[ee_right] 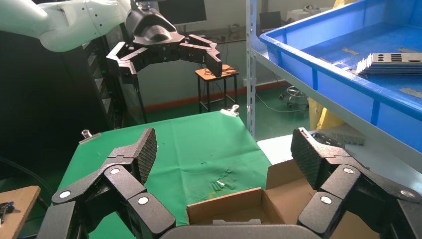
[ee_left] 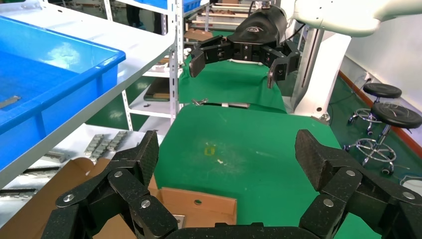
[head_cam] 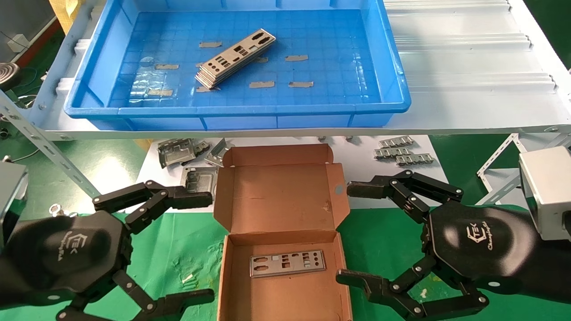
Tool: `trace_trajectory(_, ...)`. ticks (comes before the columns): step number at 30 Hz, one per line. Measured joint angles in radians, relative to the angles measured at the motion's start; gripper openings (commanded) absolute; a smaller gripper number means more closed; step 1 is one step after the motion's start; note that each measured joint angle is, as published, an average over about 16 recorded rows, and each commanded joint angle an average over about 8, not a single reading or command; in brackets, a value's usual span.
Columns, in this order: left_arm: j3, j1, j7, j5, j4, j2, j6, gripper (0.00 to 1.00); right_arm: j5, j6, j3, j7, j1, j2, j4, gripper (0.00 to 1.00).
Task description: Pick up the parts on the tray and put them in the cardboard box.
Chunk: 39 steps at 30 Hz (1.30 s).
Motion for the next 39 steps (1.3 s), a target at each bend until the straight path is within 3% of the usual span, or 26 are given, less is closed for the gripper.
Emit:
trace_trajectory(6, 0.0, 0.0, 0.0, 0.0, 0.0, 0.0, 0.0, 1.0, 0.0, 0.0, 0.0, 0.0, 0.0, 0.0, 0.0, 0.99)
trace_trajectory(14, 0.0, 0.0, 0.0, 0.0, 0.0, 0.0, 0.0, 1.0, 0.0, 0.0, 0.0, 0.0, 0.0, 0.0, 0.0, 0.0)
trace_trajectory(39, 0.0, 0.0, 0.0, 0.0, 0.0, 0.0, 0.0, 1.0, 0.0, 0.0, 0.0, 0.0, 0.0, 0.0, 0.0, 0.0)
